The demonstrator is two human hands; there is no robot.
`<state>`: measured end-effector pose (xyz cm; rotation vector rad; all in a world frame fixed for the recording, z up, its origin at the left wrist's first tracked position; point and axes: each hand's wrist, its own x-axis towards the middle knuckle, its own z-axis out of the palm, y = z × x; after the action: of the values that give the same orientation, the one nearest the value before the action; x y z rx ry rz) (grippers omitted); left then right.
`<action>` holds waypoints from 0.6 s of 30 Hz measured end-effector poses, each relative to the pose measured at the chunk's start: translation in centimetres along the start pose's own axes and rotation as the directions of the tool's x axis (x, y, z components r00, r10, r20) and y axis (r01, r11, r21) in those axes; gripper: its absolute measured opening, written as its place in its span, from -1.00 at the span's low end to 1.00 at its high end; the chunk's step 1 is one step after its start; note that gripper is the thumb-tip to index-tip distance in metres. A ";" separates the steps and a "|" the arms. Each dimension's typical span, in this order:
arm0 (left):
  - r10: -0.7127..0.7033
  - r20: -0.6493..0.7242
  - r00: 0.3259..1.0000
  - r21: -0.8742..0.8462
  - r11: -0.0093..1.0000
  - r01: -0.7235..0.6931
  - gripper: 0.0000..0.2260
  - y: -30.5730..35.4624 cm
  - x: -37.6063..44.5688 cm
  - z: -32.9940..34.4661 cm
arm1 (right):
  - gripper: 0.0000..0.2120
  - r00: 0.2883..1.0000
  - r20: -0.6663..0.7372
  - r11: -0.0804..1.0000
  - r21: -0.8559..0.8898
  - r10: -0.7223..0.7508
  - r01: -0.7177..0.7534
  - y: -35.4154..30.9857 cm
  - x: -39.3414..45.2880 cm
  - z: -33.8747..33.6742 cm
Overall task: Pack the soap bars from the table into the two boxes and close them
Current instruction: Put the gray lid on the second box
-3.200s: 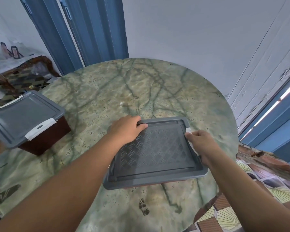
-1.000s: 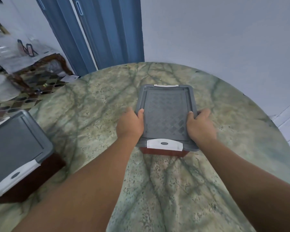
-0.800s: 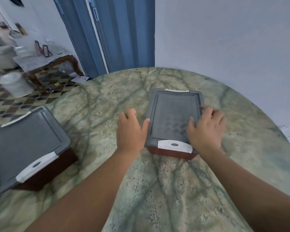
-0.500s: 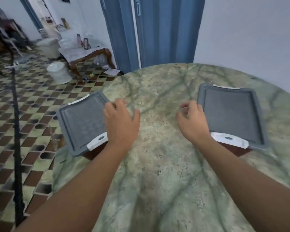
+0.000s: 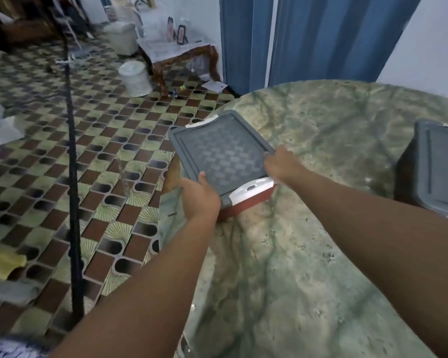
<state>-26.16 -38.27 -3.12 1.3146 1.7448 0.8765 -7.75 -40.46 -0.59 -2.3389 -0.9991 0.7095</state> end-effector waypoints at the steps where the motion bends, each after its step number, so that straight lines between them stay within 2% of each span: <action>1: -0.003 -0.017 1.000 0.004 1.000 0.003 -0.63 -0.2 0.0 0.3 | -0.50 0.999 -0.034 0.999 -0.054 0.006 -0.008 0.2 0.3 0.4; 4: -0.003 -0.054 0.999 0.068 0.998 0.006 -0.68 -0.2 -0.2 0.6 | -0.55 0.995 -0.100 0.982 -0.187 -0.018 -0.001 1.0 0.5 1.1; 6: 0.008 -0.060 0.998 0.081 0.997 -0.003 -0.68 -0.5 0.0 0.8 | -0.57 0.991 -0.122 0.978 -0.207 -0.054 0.028 1.5 0.6 1.3; 12: 0.046 -0.024 0.999 0.098 0.994 -0.043 -0.68 -0.2 -0.2 0.4 | -0.53 0.991 -0.126 0.993 -0.117 -0.044 0.029 2.3 -0.1 0.8; 18: 0.162 0.173 0.971 0.202 0.959 -0.196 -0.63 0.3 0.5 -0.3 | -0.57 0.990 -0.141 0.998 0.061 0.014 -0.006 4.9 -4.0 0.1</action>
<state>-26.39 -37.74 -2.80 1.6621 1.6536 0.6728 -7.75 -46.43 -2.63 -2.3071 -0.8922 0.5611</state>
